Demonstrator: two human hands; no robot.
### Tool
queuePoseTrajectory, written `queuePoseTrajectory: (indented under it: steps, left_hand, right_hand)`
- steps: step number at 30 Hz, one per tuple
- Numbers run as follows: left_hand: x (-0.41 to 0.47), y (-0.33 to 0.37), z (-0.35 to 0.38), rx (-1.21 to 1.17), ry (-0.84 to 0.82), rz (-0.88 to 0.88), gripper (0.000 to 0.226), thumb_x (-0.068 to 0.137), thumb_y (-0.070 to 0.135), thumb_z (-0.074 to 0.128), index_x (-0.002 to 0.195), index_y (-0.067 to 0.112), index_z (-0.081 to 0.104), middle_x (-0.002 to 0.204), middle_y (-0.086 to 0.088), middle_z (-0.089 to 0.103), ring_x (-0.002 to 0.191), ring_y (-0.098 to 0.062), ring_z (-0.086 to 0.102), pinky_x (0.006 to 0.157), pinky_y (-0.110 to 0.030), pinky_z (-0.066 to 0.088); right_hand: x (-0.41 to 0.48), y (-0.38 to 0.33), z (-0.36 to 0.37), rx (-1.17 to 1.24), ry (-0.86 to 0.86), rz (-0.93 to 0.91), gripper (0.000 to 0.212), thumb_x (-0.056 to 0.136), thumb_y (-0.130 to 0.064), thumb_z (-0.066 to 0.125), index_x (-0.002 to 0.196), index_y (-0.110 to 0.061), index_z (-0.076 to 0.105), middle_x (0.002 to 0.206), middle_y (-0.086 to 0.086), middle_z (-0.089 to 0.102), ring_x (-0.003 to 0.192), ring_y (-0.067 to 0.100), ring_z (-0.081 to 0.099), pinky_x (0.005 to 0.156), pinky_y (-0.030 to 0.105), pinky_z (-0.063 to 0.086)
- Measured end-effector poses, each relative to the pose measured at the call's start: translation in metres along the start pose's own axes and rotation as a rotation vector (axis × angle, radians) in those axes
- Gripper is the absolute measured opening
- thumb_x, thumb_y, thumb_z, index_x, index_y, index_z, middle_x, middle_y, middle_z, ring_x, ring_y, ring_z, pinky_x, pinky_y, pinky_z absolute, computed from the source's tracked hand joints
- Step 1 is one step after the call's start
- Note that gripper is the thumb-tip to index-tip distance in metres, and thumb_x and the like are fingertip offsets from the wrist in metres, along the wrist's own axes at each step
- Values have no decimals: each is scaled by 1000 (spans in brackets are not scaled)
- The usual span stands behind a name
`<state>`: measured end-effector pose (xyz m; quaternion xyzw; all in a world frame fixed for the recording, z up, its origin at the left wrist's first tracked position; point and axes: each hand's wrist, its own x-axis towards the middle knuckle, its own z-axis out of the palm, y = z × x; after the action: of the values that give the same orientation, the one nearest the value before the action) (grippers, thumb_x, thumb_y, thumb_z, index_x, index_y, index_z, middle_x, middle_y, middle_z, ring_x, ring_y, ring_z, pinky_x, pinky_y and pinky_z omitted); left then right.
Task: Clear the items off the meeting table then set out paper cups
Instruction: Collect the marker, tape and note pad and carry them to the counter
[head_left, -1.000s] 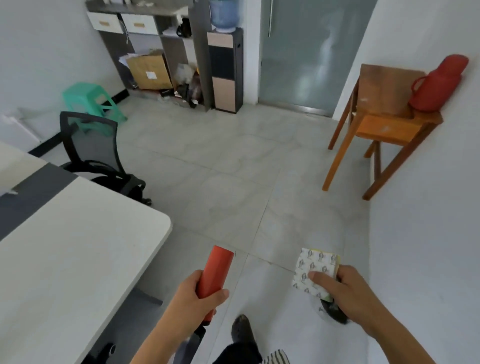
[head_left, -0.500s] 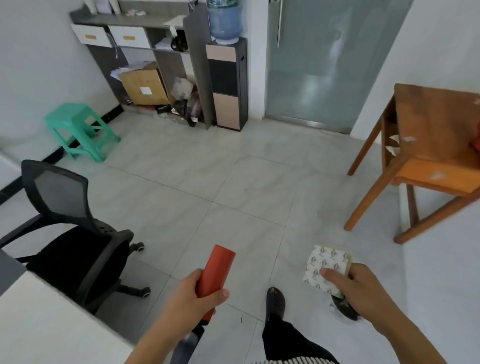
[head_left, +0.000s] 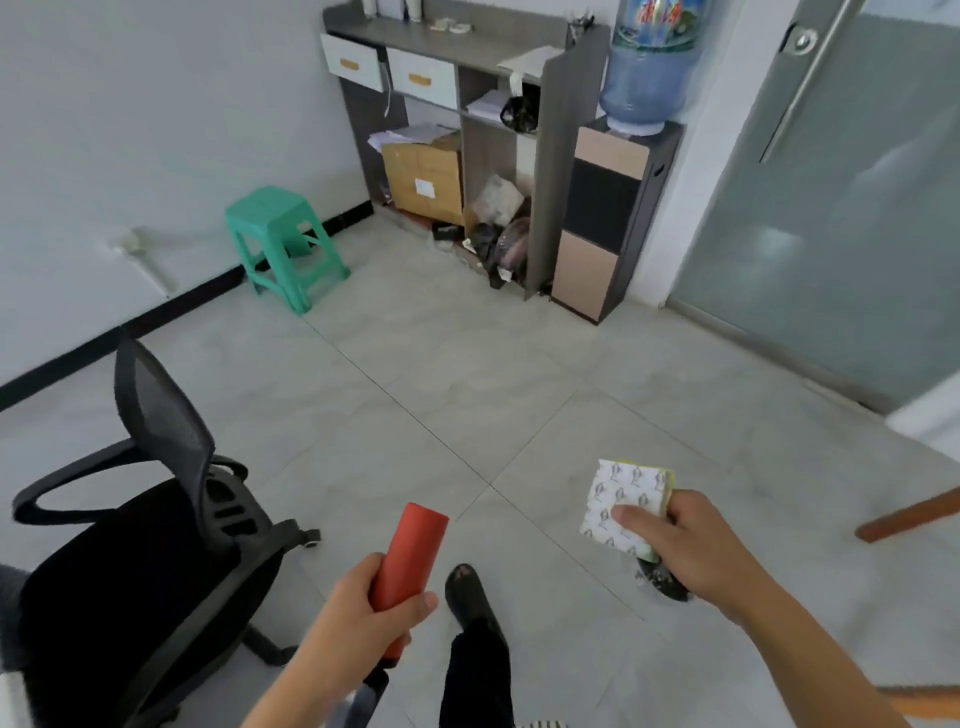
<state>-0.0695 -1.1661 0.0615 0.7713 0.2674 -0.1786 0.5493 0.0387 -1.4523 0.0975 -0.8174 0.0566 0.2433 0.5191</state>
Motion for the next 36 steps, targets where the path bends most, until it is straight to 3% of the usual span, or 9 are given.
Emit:
queuePoseTrajectory:
  steps: [8, 11, 15, 18, 20, 23, 27, 34, 36]
  left_hand:
    - [196, 121, -85, -20, 52, 56, 29, 79, 20, 77, 96, 10, 56, 71, -11, 58, 58, -18, 58, 52, -26, 49]
    - [259, 171, -110, 7, 52, 82, 30, 77, 22, 79, 94, 11, 57, 72, -9, 59, 57, -17, 58, 53, -27, 50]
    - [336, 224, -134, 5, 3, 76, 29, 77, 25, 79, 94, 14, 58, 73, -7, 61, 57, -15, 61, 57, -27, 52]
    - [401, 251, -151, -2, 16, 52, 29, 77, 24, 78, 94, 13, 58, 68, -6, 59, 57, -15, 60, 54, -26, 51]
    - [445, 271, -165, -15, 54, 39, 28, 78, 22, 78, 94, 12, 58, 66, -8, 59, 54, -14, 59, 51, -25, 49]
    - [512, 310, -189, -40, 118, 15, 28, 78, 19, 78, 94, 9, 58, 66, -10, 58, 53, -15, 58, 49, -25, 47]
    - [590, 372, -228, -73, 208, 38, 29, 76, 20, 80, 93, 11, 59, 71, -10, 61, 55, -17, 61, 51, -26, 50]
    - [704, 425, -296, -192, 293, -26, 28, 78, 16, 79, 94, 8, 58, 70, -14, 57, 56, -21, 58, 50, -27, 49]
    - [745, 433, -319, -198, 309, -51, 28, 77, 14, 79, 93, 6, 58, 68, -15, 57, 54, -20, 57, 49, -27, 48]
  right_hand:
    - [193, -103, 11, -13, -9, 19, 28, 91, -17, 62, 63, -23, 63, 40, -16, 56, 35, -2, 47, 46, 14, 33]
    - [255, -144, 0, -45, 41, 6, 18, 89, -21, 64, 73, -22, 71, 56, -13, 70, 50, 4, 61, 55, 25, 48]
    - [339, -182, -9, -1, 65, 43, 20, 89, -21, 64, 76, -9, 72, 48, -6, 60, 42, 7, 48, 50, 22, 37]
    - [416, -202, -12, -9, 61, 55, 19, 89, -22, 65, 82, -8, 75, 66, 9, 72, 55, 19, 60, 59, 29, 41]
    - [472, -220, -13, -9, 58, 56, 15, 89, -22, 65, 82, -14, 76, 81, 5, 78, 77, 28, 72, 68, 34, 49]
    - [564, -262, -15, -8, 33, 26, 14, 89, -20, 65, 81, -22, 75, 85, -3, 79, 82, 20, 73, 78, 39, 55]
    - [680, -345, -11, -26, -66, -36, 10, 89, -21, 66, 85, -22, 75, 84, -12, 77, 70, 2, 71, 63, 23, 50]
    - [839, -480, 22, -140, -257, -199, 13, 89, -16, 64, 80, -16, 73, 60, -18, 72, 49, -6, 60, 45, 6, 38]
    - [884, -499, 34, -149, -267, -219, 10, 89, -16, 65, 83, -20, 73, 64, -23, 73, 57, -8, 65, 47, 5, 41]
